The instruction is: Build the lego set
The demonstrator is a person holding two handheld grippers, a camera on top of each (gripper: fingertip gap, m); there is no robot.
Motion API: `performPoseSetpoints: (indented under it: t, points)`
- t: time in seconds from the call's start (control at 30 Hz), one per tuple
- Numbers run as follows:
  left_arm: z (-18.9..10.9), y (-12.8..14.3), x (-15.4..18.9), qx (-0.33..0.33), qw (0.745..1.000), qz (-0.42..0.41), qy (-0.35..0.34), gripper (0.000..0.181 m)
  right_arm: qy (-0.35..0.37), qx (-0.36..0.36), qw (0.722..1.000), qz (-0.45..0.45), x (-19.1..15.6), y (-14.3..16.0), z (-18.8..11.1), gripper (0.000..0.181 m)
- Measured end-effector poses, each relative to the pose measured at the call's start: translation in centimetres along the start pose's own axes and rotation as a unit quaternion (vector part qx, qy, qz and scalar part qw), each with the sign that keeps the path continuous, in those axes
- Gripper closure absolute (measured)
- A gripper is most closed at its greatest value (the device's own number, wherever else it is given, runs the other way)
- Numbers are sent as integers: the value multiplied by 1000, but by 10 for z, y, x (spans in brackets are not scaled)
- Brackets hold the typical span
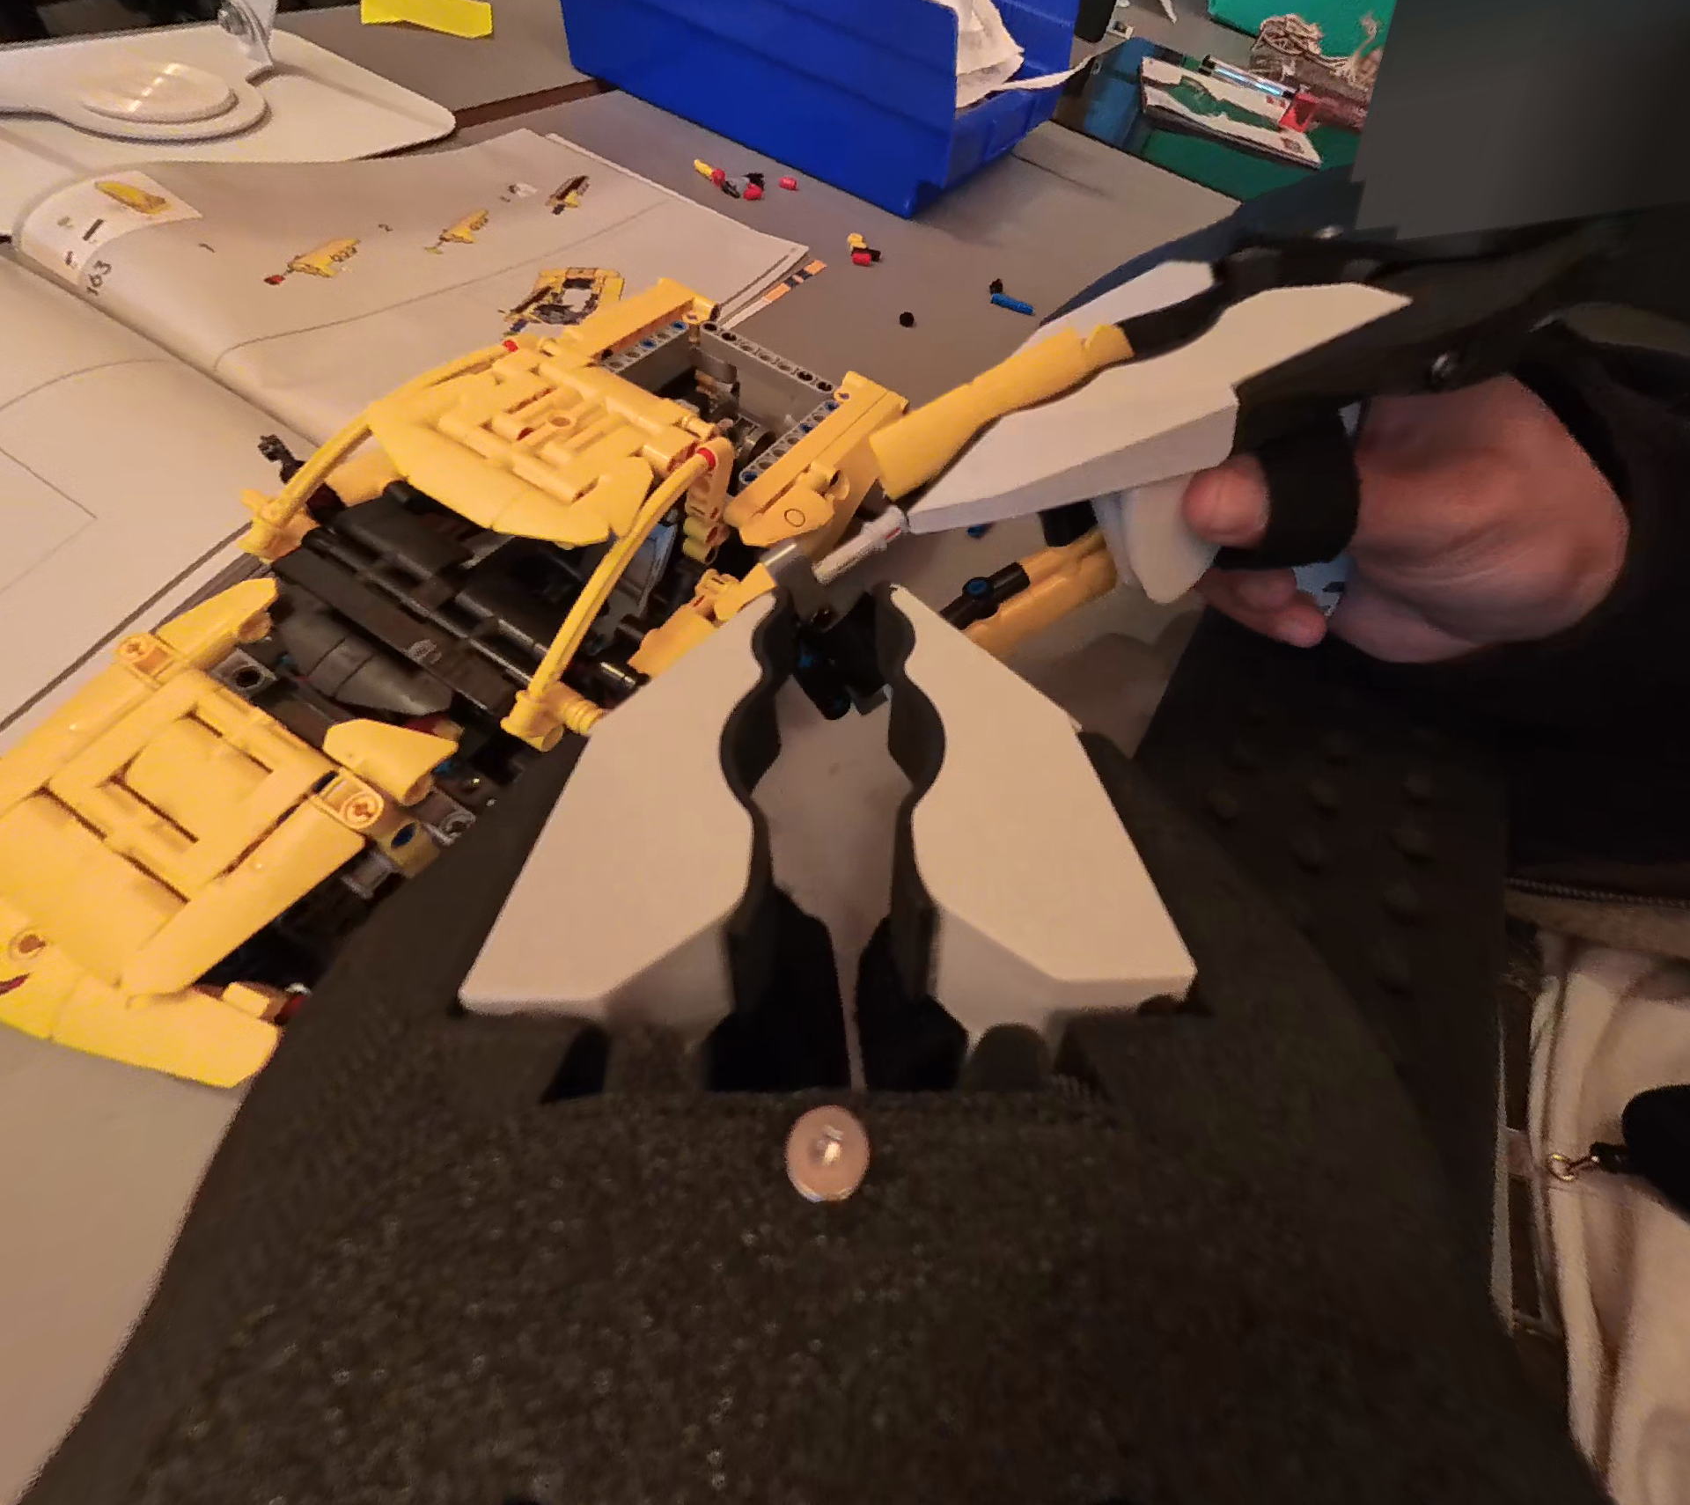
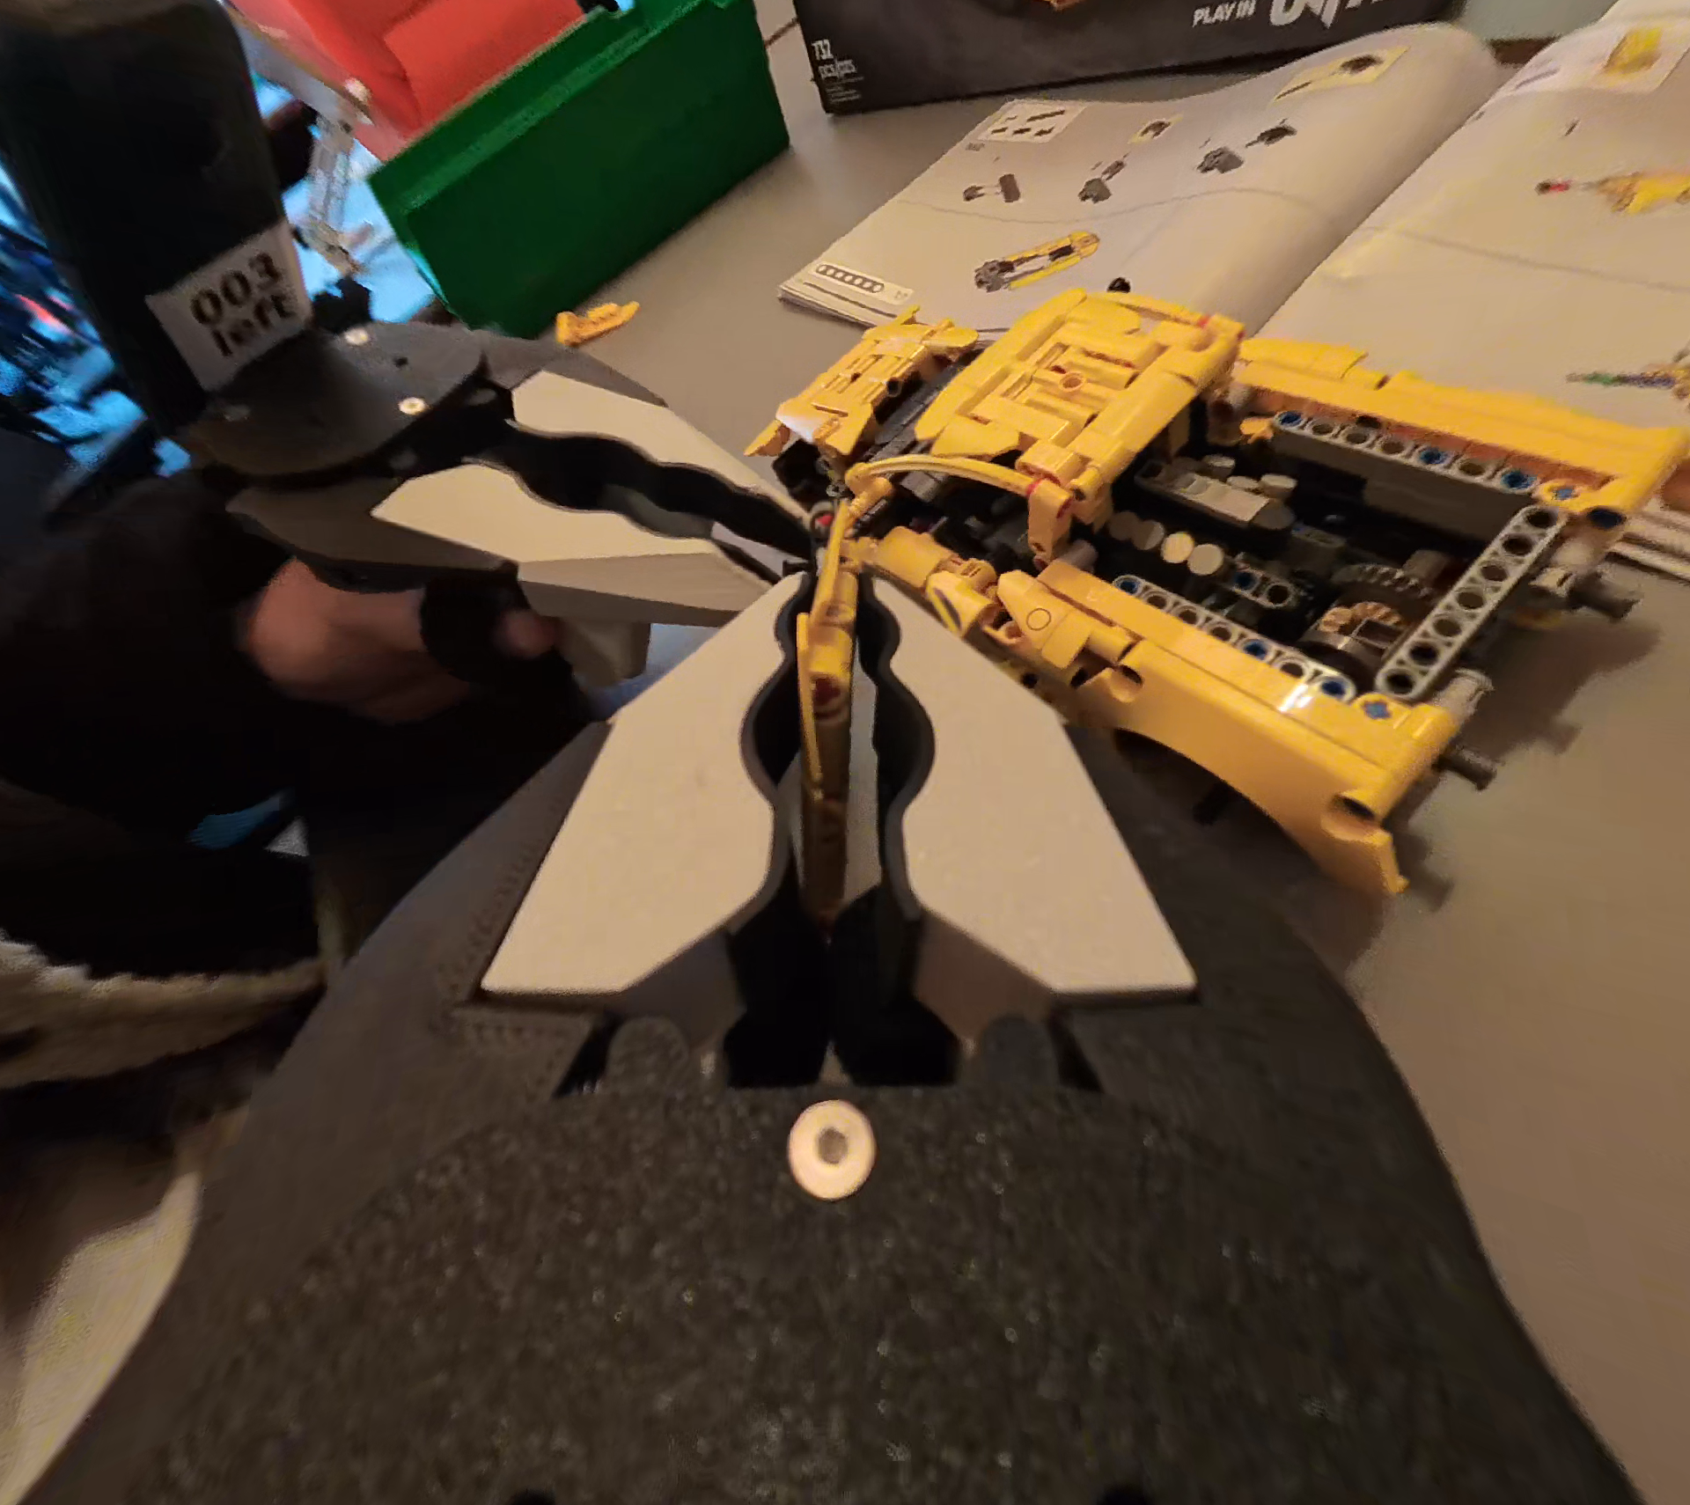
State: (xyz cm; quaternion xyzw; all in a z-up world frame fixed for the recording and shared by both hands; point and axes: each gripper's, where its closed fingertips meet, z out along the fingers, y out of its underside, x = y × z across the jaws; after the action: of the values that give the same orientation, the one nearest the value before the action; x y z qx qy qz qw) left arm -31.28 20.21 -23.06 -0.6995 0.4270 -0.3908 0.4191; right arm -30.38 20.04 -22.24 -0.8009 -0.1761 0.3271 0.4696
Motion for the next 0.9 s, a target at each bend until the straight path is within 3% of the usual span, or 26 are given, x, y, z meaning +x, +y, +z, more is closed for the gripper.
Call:
performPoseSetpoints:
  t: [0.37,0.7,0.9]
  points:
    - [3,5,-2,-17,1000,-11,-3,165,46,-17,995,-90,0,3,2,173]
    - [-25,-18,21,56,985,-53,155,165,-165,23,984,66,-22,-10,-14,173]
    - [-24,-7,14,18,991,-64,119,166,-111,4,994,0,-21,-2,-5,173]
